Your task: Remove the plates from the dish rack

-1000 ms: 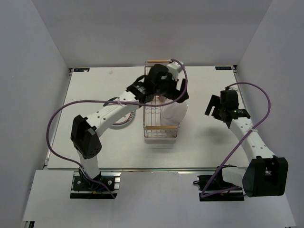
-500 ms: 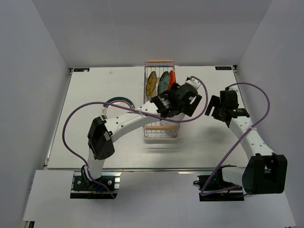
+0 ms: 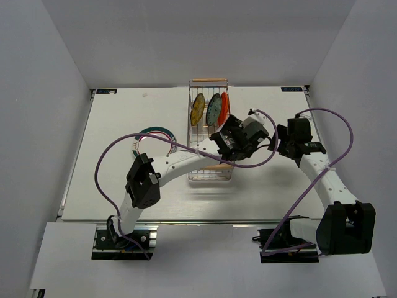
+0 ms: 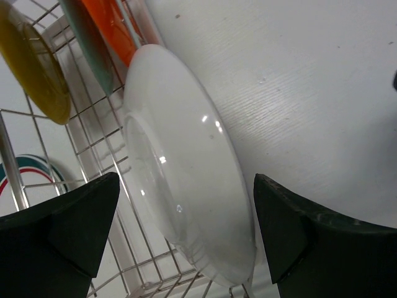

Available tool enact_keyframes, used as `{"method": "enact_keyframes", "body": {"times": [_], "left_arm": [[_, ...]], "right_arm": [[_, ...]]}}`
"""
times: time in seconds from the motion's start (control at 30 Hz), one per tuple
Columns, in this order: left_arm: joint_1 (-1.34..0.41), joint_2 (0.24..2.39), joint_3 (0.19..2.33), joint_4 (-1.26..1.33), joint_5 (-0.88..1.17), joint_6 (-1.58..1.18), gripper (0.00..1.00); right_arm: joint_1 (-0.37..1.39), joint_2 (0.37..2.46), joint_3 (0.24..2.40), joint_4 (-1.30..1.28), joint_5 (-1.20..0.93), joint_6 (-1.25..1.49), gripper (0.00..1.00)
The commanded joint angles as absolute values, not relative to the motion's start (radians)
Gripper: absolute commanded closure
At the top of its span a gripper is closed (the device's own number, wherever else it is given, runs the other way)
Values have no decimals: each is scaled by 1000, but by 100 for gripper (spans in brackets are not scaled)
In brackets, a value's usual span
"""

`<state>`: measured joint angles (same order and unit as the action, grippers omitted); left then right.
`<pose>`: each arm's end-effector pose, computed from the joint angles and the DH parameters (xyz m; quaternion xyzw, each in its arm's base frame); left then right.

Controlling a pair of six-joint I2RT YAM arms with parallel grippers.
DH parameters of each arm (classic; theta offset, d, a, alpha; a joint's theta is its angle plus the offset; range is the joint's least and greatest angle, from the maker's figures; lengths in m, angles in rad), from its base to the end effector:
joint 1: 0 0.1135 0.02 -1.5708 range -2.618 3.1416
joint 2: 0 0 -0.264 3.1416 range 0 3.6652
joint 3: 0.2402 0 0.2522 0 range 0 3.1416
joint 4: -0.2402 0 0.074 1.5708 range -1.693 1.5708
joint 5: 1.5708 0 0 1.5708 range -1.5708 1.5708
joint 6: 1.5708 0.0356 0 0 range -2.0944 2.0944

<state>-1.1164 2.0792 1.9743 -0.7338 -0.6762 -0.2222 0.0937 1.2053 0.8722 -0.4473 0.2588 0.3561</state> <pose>0.2247 -0.4093 0.3024 0.2738 0.8456 0.0334 0.4570 0.2535 0.0147 0.2604 0.1690 0.9008 -0.0310 0.3987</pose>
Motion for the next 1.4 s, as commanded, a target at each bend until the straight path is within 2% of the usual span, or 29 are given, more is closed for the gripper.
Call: {"method": "enact_keyframes", "body": {"times": [0.0, 0.2, 0.57, 0.87, 1.1, 1.37], "left_arm": [[-1117, 2078, 2012, -781, -773, -250, 2], [-1117, 2083, 2013, -810, -851, -291, 3], [-1117, 2005, 1963, -814, -905, -324, 29], [-1117, 1986, 1967, -802, -888, -305, 41], [-1117, 1996, 2008, -813, -905, -287, 59], [-1117, 2011, 2048, -859, -1012, -285, 73]], "right_arm": [[89, 1184, 873, -446, 267, 359, 11], [94, 1164, 870, -446, 265, 362, 11], [94, 1157, 868, -446, 261, 365, 11], [91, 1166, 868, -440, 259, 364, 11], [91, 1177, 871, -443, 278, 364, 11], [92, 1195, 882, -453, 287, 367, 11]]}}
